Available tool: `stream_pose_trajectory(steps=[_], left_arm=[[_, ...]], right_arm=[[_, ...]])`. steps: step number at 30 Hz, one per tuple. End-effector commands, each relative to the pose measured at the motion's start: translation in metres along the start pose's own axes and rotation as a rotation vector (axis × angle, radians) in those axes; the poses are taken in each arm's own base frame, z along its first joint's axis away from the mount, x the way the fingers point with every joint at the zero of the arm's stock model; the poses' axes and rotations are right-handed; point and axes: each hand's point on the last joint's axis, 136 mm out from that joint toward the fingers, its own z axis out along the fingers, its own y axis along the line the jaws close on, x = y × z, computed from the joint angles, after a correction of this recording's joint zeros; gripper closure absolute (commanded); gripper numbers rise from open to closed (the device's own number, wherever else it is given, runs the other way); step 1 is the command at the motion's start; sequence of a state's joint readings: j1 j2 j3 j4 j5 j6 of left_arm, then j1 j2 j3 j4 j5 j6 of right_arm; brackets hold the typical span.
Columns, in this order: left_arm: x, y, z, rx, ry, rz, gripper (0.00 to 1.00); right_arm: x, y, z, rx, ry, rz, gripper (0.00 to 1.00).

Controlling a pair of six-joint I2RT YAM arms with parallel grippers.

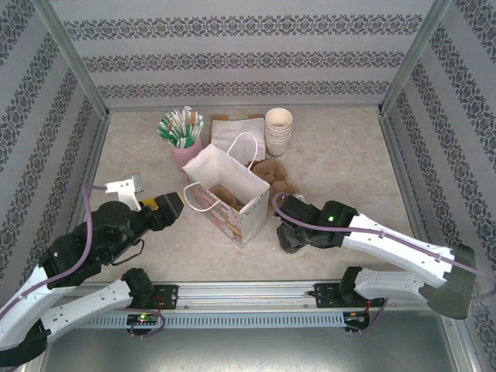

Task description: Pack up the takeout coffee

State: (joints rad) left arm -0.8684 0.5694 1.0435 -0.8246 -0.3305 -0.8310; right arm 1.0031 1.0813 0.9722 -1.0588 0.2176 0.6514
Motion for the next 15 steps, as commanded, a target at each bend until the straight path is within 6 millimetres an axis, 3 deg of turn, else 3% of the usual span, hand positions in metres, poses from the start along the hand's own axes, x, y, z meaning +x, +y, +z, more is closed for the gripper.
stream_pose_trajectory(steps=[1,4,9,15], left_arm=[[-0.026,0.014,-0.007,-0.145,-0.065,0.192,0.18],[-0.045,0.01,-0.004,-0.207,-0.112,0.27,0.19],[-0.067,-0.018,0.014,-0.206,-0.132,0.357,0.22],[-0.075,-0.036,0.06,-0.11,-0.017,0.258,0.23]], right_arm=[[-0.019,-0.007,-0.039,-0.03,-0.103,0.011,0.36],[-0.033,-0.007,-0.071,-0.064,-0.174,-0.004,0.37],[-0.058,-0.017,-0.129,-0.072,-0.307,-0.034,0.37],[-0.079,-0.031,-0.185,-0.056,-0.43,-0.061,0.37]])
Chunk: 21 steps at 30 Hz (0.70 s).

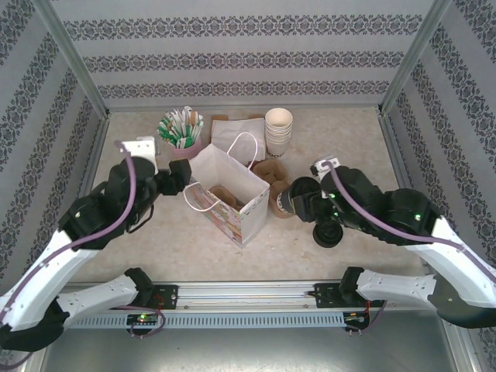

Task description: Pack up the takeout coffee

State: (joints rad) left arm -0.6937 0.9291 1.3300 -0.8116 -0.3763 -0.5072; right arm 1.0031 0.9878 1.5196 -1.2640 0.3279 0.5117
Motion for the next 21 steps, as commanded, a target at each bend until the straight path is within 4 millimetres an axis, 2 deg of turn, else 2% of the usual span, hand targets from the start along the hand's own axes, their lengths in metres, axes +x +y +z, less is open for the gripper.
stream_pose_trajectory(steps=[1,5,10,16,21], left_arm=[[-0.01,-0.019,0.02,0.134,0.057,-0.051,0.23],[-0.011,-0.021,0.047,0.211,0.126,-0.138,0.23],[-0.002,-0.012,0.073,0.257,0.205,-0.234,0.24],[0.016,-0.003,0.091,0.24,0.26,-0.235,0.26],[0.029,0.008,0.102,0.2,0.286,-0.232,0.28]], right_arm=[[-0.012,-0.018,-0.022,0.069,-0.035,-0.058,0.37],[-0.039,-0.015,-0.049,0.029,-0.14,-0.046,0.37],[-0.069,-0.001,-0.064,-0.025,-0.219,-0.066,0.37],[-0.101,0.033,-0.055,-0.1,-0.248,-0.121,0.37],[-0.117,0.062,-0.035,-0.158,-0.231,-0.16,0.37]])
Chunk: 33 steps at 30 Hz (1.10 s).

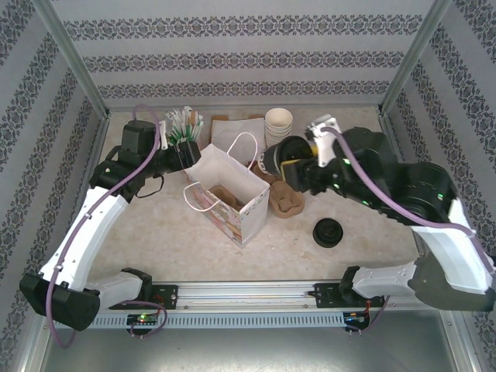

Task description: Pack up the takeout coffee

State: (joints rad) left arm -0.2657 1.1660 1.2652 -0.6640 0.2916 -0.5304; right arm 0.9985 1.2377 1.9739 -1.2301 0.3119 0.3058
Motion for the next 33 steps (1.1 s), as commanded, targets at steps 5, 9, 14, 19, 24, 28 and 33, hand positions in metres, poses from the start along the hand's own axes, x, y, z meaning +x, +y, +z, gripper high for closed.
stream_pose_trajectory(steps=[5,9,14,19,24,28,33], left_arm=[[0.005,-0.004,0.014,0.069,0.02,-0.011,0.28],[0.016,-0.011,0.019,0.133,0.063,-0.042,0.3],[0.029,-0.02,0.017,0.209,0.098,-0.095,0.34],[0.041,-0.028,0.007,0.26,0.11,-0.133,0.38],[0.051,-0.039,-0.004,0.305,0.103,-0.15,0.4],[0.069,-0.046,-0.005,0.331,0.143,-0.143,0.4],[0.08,-0.031,-0.016,0.259,0.141,-0.123,0.4]], right_arm=[[-0.017,0.038,0.04,-0.114,0.006,-0.043,0.37],[-0.015,0.045,0.062,-0.102,0.043,-0.075,0.37],[-0.01,0.052,0.084,-0.097,0.096,-0.111,0.37],[-0.001,0.056,0.1,-0.092,0.158,-0.137,0.36],[0.009,0.06,0.114,-0.107,0.227,-0.148,0.36],[0.02,0.065,0.119,-0.135,0.289,-0.17,0.37],[0.037,0.068,0.128,-0.153,0.366,-0.217,0.37]])
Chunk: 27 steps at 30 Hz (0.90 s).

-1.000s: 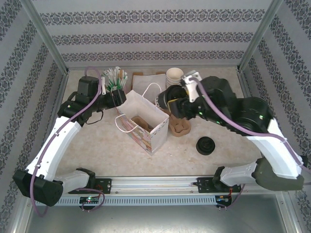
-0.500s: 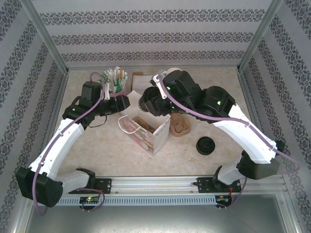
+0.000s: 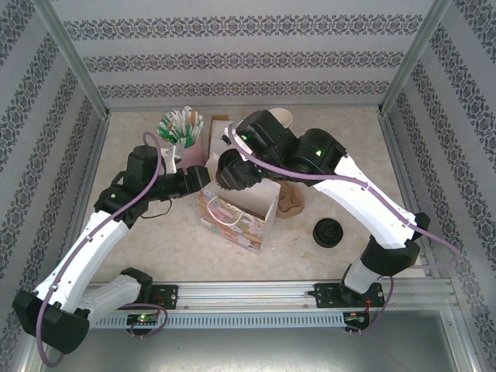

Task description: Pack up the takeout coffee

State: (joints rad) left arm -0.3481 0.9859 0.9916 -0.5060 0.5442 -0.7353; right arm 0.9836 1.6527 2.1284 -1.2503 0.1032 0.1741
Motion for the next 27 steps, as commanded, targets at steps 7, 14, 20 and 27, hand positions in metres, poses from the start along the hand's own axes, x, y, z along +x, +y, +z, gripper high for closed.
stream_pose_trajectory(steps=[7,14,20,27], left_arm=[[0.016,0.02,-0.031,-0.114,-0.051,0.043,0.37],[0.018,0.019,-0.039,-0.112,-0.072,0.058,0.36],[0.015,0.027,-0.05,-0.175,-0.113,0.09,0.36],[0.015,0.03,-0.051,-0.19,-0.117,0.11,0.37]], right_arm=[[0.015,0.01,0.025,-0.057,0.128,-0.136,0.38],[0.016,0.017,0.053,-0.087,0.173,-0.211,0.38],[0.02,0.023,0.072,-0.117,0.218,-0.278,0.38],[0.024,0.024,0.087,-0.122,0.25,-0.316,0.38]])
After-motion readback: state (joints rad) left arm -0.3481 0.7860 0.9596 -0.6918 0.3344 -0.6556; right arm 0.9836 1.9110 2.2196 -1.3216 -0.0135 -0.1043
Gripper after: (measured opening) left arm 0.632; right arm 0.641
